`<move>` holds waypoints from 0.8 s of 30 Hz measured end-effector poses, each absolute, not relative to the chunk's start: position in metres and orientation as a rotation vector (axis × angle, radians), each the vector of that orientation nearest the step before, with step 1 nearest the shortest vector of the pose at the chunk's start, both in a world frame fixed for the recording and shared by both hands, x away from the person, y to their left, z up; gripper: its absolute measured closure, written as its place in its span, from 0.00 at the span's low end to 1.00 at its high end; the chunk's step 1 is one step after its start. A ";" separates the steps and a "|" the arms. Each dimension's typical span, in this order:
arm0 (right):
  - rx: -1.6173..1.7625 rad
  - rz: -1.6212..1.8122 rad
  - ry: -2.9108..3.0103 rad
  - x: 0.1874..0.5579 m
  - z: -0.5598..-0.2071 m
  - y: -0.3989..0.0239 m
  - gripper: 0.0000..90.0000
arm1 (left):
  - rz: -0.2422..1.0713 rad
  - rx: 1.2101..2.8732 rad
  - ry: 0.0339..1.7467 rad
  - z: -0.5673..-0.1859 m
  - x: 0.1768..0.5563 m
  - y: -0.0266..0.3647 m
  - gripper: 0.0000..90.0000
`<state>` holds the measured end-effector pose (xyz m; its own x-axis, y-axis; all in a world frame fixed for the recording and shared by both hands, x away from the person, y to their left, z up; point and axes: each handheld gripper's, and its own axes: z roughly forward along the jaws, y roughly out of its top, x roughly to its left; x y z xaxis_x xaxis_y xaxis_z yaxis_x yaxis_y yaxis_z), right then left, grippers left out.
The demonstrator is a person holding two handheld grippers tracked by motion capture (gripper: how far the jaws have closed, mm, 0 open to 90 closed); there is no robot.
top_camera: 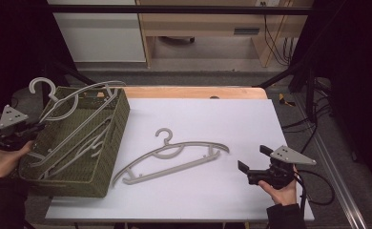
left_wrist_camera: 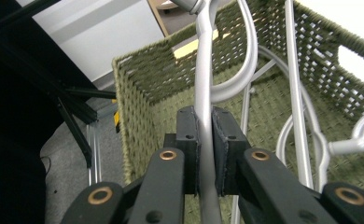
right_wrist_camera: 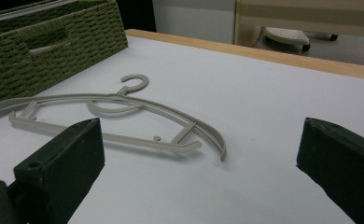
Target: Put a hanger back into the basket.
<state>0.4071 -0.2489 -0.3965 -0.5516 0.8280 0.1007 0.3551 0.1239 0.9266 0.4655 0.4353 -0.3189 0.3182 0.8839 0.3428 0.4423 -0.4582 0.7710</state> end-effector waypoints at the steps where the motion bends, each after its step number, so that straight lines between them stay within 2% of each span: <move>1: 1.143 1.420 1.967 0.407 -0.397 -0.249 0.01 | 1.039 2.029 1.166 -0.320 0.466 0.437 0.91; 7: 1.134 1.415 1.969 0.407 -0.397 -0.250 0.01 | 1.084 2.083 1.182 -0.322 0.470 0.440 0.91; 17: 1.131 1.414 1.974 0.408 -0.397 -0.249 0.01 | 1.102 2.088 1.171 -0.328 0.471 0.448 0.91; 24: 1.133 1.413 1.974 0.408 -0.398 -0.248 0.01 | 1.107 2.155 1.176 -0.341 0.472 0.453 0.91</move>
